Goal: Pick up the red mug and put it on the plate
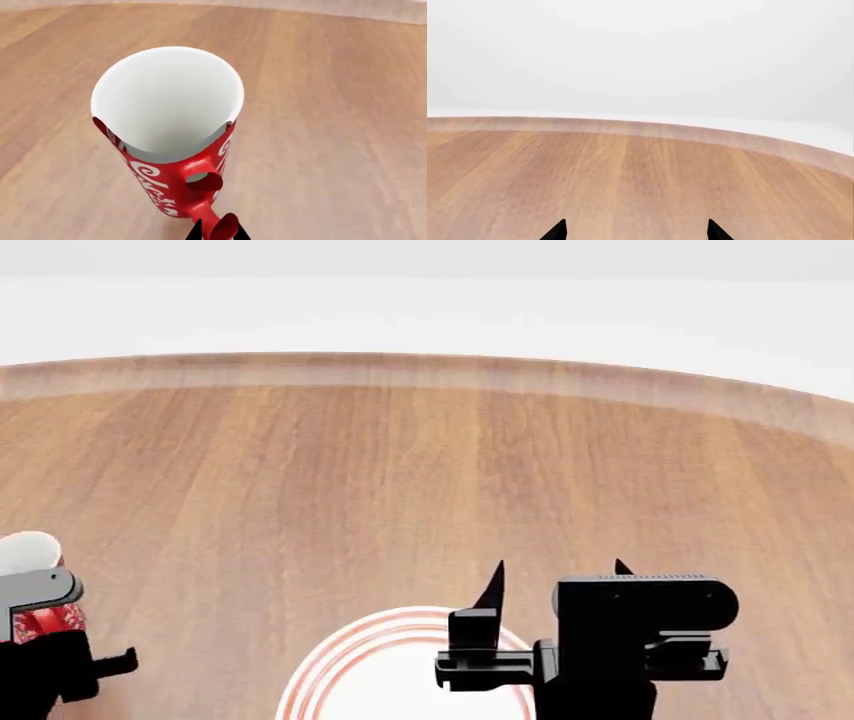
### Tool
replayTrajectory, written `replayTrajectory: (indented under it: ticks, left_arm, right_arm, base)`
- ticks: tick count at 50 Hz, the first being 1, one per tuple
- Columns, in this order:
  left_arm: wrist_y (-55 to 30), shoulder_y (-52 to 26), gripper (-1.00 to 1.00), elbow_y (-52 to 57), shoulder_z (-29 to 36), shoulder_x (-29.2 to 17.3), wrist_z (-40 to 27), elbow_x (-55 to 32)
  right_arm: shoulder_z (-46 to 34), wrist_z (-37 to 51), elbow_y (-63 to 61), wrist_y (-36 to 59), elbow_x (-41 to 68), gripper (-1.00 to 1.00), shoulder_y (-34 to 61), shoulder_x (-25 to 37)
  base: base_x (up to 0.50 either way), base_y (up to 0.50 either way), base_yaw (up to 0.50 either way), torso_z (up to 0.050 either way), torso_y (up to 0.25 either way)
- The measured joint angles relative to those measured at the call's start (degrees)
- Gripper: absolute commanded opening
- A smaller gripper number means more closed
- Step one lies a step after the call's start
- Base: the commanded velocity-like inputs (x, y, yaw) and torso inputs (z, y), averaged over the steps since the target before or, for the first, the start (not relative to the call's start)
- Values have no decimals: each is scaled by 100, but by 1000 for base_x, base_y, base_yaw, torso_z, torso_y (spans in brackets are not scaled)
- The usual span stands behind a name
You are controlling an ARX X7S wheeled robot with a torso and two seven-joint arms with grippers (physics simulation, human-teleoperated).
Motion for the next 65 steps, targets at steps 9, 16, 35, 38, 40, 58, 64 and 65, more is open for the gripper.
replayTrajectory:
  ticks: [9,16,35,38,40,58,64,65]
  left_arm:
    - [-314,152,-100,608,467,272,412,90]
    - [-469,248,-100,917,882,473,703,155]
    - [-812,578,-100,1638,2054,792,1409,145]
    - [-843,631,-100,1742,2242,806,1503,129]
    - [-866,667,-100,1816,2361,811,1556,117]
    - [-1021,947,-100,2367,3245,790,2078,-103]
    - [-960,891,-100,2226,3443,805,2228,-212]
    - [-946,875,-100,2190,3474,809,2250,-231]
  right_arm:
    - [-1,26,-7,12,29,100,15,10]
    - [-8,41,-8,7,47,100,11,17]
    - [-23,73,9,-9,104,100,13,36]
    - [-25,79,10,-9,112,100,18,41]
    - [-28,82,14,-11,116,100,22,42]
    - [-53,119,17,-21,157,100,24,61]
    - [-58,124,33,-37,172,100,19,69]
    - [-59,125,35,-39,175,100,19,70]
  base:
    - [0,0,0,0,0]
    - [0,0,0,0,0]
    - [0,0,0,0,1]
    - [0,0,0,0,0]
    - [0,0,0,0,0]
    - [0,0,0,0,1]
    - [0,0,0,0,0]
    - [0,0,0,0,0]
